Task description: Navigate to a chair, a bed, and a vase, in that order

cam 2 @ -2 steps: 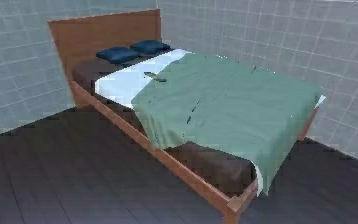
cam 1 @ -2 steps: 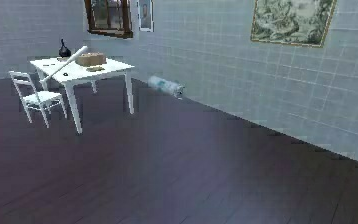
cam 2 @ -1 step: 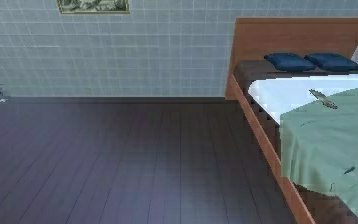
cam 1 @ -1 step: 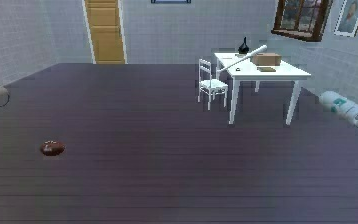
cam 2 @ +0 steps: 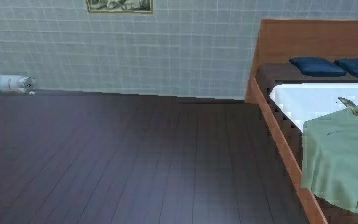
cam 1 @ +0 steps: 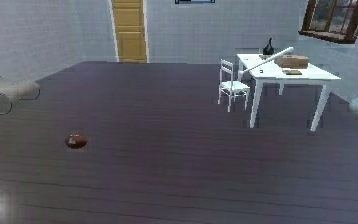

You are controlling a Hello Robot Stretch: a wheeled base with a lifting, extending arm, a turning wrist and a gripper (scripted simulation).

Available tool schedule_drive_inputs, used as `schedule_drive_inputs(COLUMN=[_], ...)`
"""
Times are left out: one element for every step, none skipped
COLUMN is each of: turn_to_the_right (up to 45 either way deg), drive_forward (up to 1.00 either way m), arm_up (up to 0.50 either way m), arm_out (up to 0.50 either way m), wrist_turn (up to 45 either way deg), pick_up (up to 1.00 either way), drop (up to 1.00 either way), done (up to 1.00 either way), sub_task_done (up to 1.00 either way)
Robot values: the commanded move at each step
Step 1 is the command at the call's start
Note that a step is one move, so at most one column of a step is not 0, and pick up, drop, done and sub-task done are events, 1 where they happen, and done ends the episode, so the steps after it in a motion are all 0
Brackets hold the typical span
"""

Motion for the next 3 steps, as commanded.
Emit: schedule_drive_inputs(turn_to_the_right=[0.0,0.0,0.0], drive_forward=[1.00,1.00,1.00], arm_up=[0.00,0.00,0.00], arm_out=[0.00,0.00,0.00], wrist_turn=[0.0,0.0,0.0], pick_up=[0.00,0.00,0.00], drop=[0.00,0.00,0.00], done=[0.00,0.00,0.00], sub_task_done=[0.00,0.00,0.00])
